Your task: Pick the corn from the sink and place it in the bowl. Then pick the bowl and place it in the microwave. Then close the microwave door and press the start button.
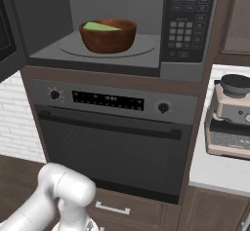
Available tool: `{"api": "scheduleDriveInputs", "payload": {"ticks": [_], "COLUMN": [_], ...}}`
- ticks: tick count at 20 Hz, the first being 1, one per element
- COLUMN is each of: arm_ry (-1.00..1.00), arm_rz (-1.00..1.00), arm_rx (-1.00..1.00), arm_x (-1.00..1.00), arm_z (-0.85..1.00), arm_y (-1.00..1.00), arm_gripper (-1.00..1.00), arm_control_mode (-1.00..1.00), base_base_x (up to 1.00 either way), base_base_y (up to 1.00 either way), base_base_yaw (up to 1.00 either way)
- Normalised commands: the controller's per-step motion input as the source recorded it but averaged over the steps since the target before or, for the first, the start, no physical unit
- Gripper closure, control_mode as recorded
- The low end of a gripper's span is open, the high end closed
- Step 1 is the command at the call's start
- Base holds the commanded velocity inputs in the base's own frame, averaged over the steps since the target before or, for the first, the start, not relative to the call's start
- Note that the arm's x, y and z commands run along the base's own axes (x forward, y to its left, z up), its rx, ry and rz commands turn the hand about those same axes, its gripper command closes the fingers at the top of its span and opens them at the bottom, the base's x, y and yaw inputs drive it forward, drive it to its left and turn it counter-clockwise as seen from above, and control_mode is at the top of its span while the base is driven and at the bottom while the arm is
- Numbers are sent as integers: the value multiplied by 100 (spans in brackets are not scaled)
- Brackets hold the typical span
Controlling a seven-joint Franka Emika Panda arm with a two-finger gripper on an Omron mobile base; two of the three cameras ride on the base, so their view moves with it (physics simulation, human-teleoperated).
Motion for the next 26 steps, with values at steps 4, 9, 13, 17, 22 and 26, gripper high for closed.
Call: {"api": "scheduleDriveInputs", "payload": {"ticks": [4,9,13,17,22,26], "arm_ry": [-8,-11,-13,-12,-9,0], "arm_rz": [22,27,33,38,44,37], "arm_rx": [19,19,20,21,19,18], "arm_x": [-4,0,0,2,34,72], "arm_z": [0,4,3,1,0,22], "arm_y": [-78,-86,-90,-89,-73,-48], "arm_gripper": [-100,-100,-100,-100,-100,-100], "arm_control_mode": [-100,-100,-100,-100,-100,-100], "base_base_x": [0,0,0,0,0,0], "base_base_y": [0,0,0,0,0,0], "base_base_yaw": [0,0,0,0,0,0]}}
